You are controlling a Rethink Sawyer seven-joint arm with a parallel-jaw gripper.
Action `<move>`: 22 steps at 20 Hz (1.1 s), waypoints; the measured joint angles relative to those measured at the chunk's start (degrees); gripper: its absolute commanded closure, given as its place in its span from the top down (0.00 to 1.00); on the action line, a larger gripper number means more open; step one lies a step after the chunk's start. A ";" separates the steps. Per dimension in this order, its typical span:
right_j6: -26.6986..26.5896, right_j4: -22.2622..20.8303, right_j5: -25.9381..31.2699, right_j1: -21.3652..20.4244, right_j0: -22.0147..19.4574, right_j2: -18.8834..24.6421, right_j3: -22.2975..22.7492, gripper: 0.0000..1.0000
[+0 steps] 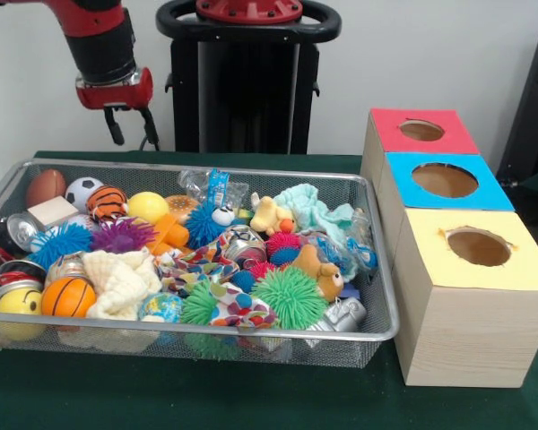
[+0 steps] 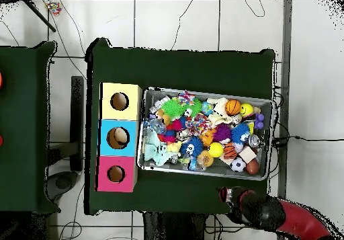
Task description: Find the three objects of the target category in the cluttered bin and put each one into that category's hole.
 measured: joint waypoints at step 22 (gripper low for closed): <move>0.00 2.68 10.46 2.26 12.16 -3.43 -9.85 1.00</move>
